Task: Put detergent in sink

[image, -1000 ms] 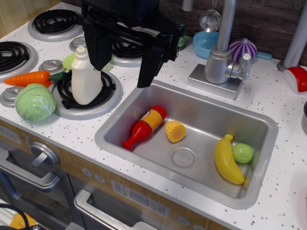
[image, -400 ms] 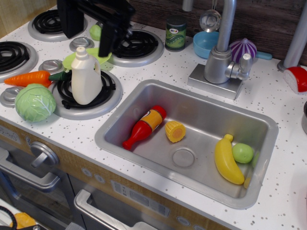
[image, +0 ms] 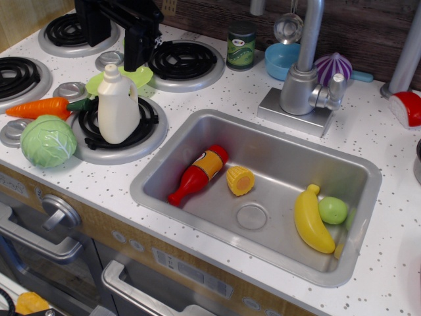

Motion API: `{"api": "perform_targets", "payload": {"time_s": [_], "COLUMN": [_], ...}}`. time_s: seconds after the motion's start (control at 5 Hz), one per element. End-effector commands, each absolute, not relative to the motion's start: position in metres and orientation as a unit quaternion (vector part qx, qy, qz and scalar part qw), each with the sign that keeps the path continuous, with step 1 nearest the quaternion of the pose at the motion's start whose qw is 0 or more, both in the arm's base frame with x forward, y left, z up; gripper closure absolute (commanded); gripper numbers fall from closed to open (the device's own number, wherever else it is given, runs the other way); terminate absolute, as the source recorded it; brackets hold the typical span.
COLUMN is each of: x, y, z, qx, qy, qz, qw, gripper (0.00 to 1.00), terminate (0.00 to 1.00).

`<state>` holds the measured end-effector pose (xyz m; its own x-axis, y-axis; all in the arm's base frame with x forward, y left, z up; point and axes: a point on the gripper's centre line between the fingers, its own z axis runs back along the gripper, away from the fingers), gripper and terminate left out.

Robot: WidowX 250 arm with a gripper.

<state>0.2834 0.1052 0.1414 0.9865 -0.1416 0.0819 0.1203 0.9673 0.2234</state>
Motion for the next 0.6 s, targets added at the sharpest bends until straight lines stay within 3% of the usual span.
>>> {"api": "perform_targets", "payload": {"time_s": [0.0,0.4], "x": [0.298,0.302], "y": [0.13,0.126], "z": [0.138,0.107], "qx": [0.093,0.041], "qy": [-0.075,-0.104], "qz": [-0.085,-0.093], "qw": [0.989,0.989], "gripper": [0.0,0.0], "terminate": [0.0,0.0]}}
